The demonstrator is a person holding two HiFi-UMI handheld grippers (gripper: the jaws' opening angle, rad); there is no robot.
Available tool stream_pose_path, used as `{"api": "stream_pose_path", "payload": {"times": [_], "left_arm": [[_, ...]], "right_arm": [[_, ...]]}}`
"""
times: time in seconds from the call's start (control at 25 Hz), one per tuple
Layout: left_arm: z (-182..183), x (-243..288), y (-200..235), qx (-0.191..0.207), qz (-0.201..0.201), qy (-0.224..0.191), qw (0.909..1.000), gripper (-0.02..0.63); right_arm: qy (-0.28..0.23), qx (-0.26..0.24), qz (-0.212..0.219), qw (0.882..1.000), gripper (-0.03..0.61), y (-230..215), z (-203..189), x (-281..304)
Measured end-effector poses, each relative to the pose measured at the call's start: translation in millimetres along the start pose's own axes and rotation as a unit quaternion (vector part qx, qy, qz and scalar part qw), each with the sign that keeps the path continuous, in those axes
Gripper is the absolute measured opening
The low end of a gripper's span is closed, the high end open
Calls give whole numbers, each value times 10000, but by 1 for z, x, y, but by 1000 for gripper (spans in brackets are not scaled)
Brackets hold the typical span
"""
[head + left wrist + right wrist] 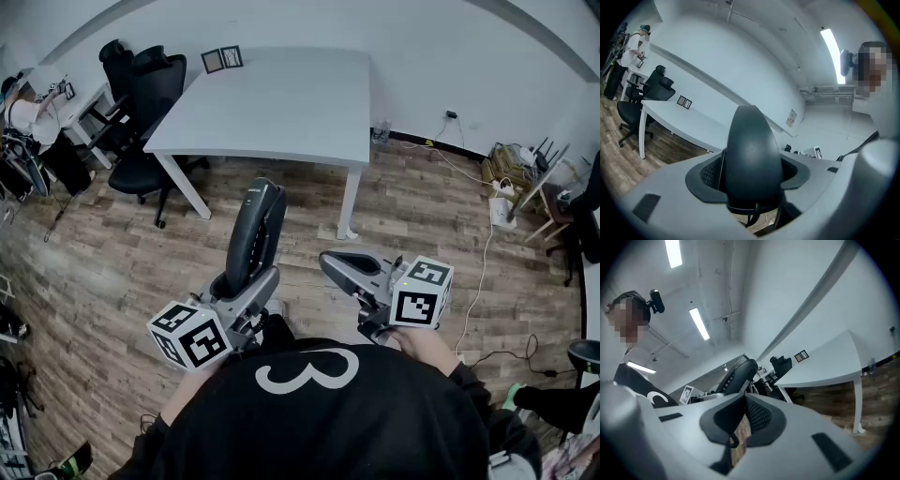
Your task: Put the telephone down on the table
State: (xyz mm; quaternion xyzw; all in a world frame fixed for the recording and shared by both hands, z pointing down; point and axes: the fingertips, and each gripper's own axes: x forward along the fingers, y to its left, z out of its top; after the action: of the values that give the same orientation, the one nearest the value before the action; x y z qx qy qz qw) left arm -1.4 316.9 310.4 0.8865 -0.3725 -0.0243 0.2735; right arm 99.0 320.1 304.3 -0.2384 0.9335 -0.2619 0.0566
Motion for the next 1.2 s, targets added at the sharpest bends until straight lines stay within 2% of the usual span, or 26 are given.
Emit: {"api": "stream_pose_path", "payload": {"times": [0.2, 0.48, 0.72, 0.96, 1.2], "left_arm": [[1, 4, 2, 7, -28, 13, 10000, 291], [-2, 13, 9, 1, -71, 95, 9999, 291], [-8, 16, 24, -61, -139, 164, 9997, 291], [6, 34, 71, -341, -124, 302, 9989, 291], [27, 52, 136, -666, -21, 384, 9970, 291]], "right_arm": [[-21, -13, -11, 10000, 9, -3, 0, 1], [-25, -27, 199, 9998, 11, -1, -4, 3], [78, 94, 47, 9999, 11, -15, -16, 15], [230, 353, -119, 9990, 9, -48, -9, 55], [355, 587, -236, 9974, 11, -85, 1, 109]]}}
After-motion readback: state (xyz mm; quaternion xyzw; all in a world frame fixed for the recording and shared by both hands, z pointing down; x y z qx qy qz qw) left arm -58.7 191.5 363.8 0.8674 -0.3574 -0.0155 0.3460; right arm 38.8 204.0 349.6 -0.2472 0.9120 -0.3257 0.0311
